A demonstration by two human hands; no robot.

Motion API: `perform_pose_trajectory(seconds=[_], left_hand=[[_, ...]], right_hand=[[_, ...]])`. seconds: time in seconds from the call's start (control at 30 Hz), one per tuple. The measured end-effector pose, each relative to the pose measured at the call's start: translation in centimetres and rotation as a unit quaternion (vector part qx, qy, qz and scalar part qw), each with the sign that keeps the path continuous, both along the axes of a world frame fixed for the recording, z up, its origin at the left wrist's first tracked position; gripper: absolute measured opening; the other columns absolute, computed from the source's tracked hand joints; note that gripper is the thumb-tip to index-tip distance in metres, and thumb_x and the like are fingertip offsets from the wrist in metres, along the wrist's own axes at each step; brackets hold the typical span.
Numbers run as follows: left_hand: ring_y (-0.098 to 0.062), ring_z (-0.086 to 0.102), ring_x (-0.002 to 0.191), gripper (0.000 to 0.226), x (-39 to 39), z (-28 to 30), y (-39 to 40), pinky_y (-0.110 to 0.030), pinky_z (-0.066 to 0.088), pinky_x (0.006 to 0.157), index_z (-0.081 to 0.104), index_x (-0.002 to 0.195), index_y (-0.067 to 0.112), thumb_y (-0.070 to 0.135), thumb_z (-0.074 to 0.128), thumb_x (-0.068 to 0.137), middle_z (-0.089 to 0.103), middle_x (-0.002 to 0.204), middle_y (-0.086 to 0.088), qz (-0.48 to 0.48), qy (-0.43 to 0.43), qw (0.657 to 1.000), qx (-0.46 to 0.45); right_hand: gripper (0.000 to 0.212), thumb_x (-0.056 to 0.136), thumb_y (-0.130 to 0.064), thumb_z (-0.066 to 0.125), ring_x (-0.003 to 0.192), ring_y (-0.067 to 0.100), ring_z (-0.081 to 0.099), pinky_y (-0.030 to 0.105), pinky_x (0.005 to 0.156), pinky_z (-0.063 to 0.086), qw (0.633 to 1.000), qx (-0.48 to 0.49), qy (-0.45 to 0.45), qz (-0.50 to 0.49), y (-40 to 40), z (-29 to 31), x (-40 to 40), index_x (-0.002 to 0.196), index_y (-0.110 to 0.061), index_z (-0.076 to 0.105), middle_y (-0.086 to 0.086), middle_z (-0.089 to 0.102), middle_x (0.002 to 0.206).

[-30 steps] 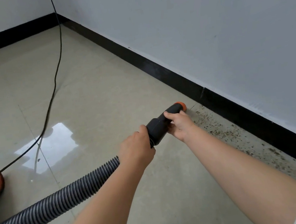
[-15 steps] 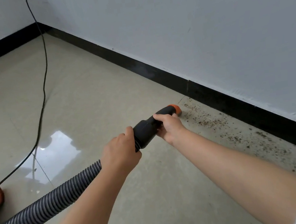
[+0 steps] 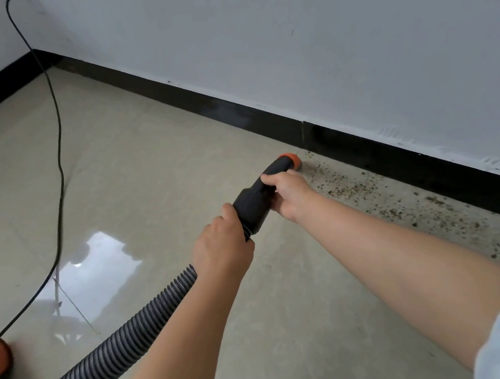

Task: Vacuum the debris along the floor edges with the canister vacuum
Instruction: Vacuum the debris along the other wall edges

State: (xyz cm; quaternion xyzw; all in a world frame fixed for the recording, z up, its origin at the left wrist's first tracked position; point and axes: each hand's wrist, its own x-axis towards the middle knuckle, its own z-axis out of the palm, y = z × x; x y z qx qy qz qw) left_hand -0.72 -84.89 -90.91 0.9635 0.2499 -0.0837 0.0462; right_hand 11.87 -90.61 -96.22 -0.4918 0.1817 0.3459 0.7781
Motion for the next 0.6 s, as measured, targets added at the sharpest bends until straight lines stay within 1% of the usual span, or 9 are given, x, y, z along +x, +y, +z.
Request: perform_pose_trajectory(seconds=[0.1, 0.2, 0.37, 0.47, 0.53, 0.6], left_hand=[[-0.021, 0.043, 0.074, 0.026, 1.0, -0.2, -0.5, -0.03, 0.034, 0.06, 0.034, 0.106, 0.012, 0.021, 0.051, 0.088, 0.045, 0.084, 0.0, 0.001, -0.009, 1.0, -0.006], [-0.021, 0.043, 0.073, 0.026, 1.5, -0.4, -0.8, -0.03, 0.034, 0.06, 0.034, 0.105, 0.013, 0.021, 0.051, 0.088, 0.044, 0.083, 0.0, 0.001, -0.015, 1.0, -0.007], [-0.021, 0.044, 0.073, 0.026, 2.2, -0.5, -1.1, -0.03, 0.034, 0.059, 0.034, 0.106, 0.013, 0.022, 0.051, 0.088, 0.045, 0.083, 0.0, 0.01, -0.014, 1.0, -0.006], [-0.021, 0.044, 0.075, 0.025, 2.5, -0.5, -1.4, -0.03, 0.034, 0.06, 0.032, 0.103, 0.014, 0.022, 0.05, 0.088, 0.049, 0.088, -0.001, 0.011, -0.012, 1.0, -0.007], [-0.021, 0.044, 0.075, 0.026, 2.6, -0.6, -1.5, -0.03, 0.035, 0.06, 0.033, 0.105, 0.013, 0.022, 0.051, 0.088, 0.053, 0.092, -0.002, 0.011, -0.01, 1.0, -0.007], [-0.021, 0.043, 0.075, 0.026, 2.6, -0.8, -1.7, -0.03, 0.035, 0.06, 0.034, 0.106, 0.012, 0.021, 0.051, 0.088, 0.053, 0.092, -0.002, 0.012, -0.011, 1.0, -0.009]], right_hand=[[0.059, 0.09, 0.0, 0.055, 0.119, 0.037, 0.05, 0.043, 0.087, 0.048, 1.0, -0.01, -0.005, -0.003, -0.6, 0.2, 1.0, 0.142, -0.006, 0.028, 0.023, 0.045, 0.136], [0.058, 0.09, 0.0, 0.054, 0.119, 0.037, 0.05, 0.043, 0.087, 0.047, 1.0, -0.01, -0.009, 0.0, -1.0, -0.1, 1.7, 0.142, -0.005, 0.029, 0.022, 0.045, 0.136], [0.063, 0.09, 0.0, 0.054, 0.117, 0.035, 0.051, 0.044, 0.089, 0.047, 1.0, -0.009, -0.012, 0.0, -1.2, -0.2, 2.4, 0.145, -0.007, 0.024, 0.021, 0.044, 0.137], [0.066, 0.09, 0.001, 0.054, 0.12, 0.036, 0.049, 0.044, 0.089, 0.047, 1.0, -0.004, -0.009, -0.008, -1.4, -0.2, 2.6, 0.147, -0.008, 0.021, 0.02, 0.042, 0.14], [0.066, 0.09, 0.002, 0.053, 0.117, 0.036, 0.051, 0.043, 0.085, 0.047, 1.0, -0.003, -0.006, -0.009, -1.6, -0.2, 2.7, 0.147, -0.008, 0.021, 0.02, 0.043, 0.138], [0.066, 0.089, 0.004, 0.053, 0.109, 0.034, 0.052, 0.04, 0.075, 0.049, 1.0, -0.003, -0.006, -0.012, -1.7, -0.2, 2.7, 0.146, -0.008, 0.022, 0.018, 0.046, 0.133]])
